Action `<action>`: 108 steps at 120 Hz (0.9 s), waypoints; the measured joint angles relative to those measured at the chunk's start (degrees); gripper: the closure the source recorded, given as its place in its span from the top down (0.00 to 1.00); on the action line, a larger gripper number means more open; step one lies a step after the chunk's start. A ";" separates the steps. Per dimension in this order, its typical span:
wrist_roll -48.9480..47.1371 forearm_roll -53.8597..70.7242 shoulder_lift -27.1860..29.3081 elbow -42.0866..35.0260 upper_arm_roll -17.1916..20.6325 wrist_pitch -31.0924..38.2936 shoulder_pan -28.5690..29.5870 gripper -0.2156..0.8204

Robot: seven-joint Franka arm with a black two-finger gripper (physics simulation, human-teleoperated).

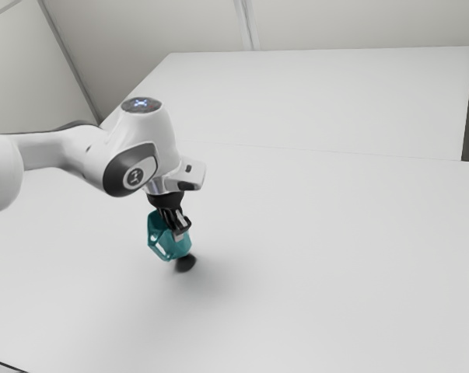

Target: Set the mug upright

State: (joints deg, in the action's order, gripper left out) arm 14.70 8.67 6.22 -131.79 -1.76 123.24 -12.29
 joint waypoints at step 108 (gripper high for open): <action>-10.59 1.38 -2.02 -3.49 0.10 7.51 0.44 0.04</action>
State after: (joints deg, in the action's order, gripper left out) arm 4.11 10.05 4.20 -135.29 -1.66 130.75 -11.86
